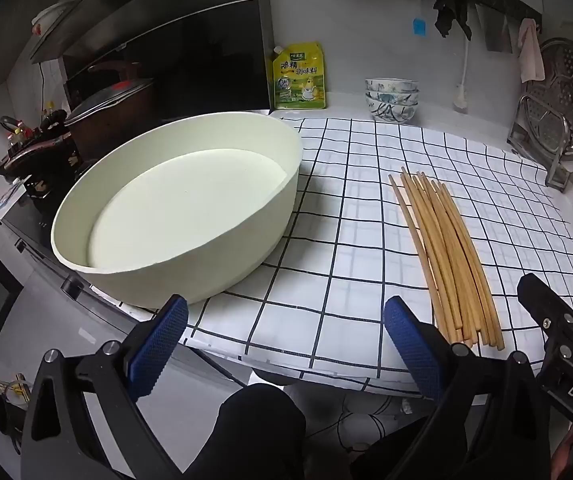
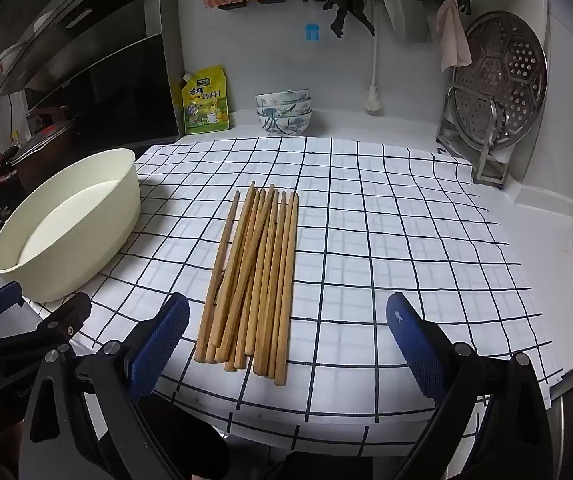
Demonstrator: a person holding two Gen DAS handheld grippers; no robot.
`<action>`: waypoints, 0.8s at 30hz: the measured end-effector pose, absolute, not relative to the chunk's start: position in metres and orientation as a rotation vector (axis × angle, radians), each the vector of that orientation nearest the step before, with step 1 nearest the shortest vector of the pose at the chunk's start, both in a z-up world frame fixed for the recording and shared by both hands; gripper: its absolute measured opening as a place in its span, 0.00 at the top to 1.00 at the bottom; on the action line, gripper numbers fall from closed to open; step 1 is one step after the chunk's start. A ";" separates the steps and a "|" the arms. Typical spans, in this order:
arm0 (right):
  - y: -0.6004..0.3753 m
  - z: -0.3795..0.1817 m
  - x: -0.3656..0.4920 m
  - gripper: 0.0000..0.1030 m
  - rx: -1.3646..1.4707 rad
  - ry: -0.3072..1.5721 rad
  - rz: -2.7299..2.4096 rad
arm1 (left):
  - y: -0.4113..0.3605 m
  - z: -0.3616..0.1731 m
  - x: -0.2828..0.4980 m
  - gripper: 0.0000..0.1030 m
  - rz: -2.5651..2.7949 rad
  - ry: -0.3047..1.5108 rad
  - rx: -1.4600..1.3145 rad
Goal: Organize utensils
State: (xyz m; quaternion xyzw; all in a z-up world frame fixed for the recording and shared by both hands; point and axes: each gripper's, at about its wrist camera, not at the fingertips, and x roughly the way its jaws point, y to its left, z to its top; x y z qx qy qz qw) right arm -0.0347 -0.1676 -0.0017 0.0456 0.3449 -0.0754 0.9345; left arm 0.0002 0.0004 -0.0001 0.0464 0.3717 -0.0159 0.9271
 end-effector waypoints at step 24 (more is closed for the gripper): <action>-0.165 0.002 -0.036 0.08 0.091 0.697 -0.153 | 0.000 0.002 0.000 0.06 -0.041 0.754 0.095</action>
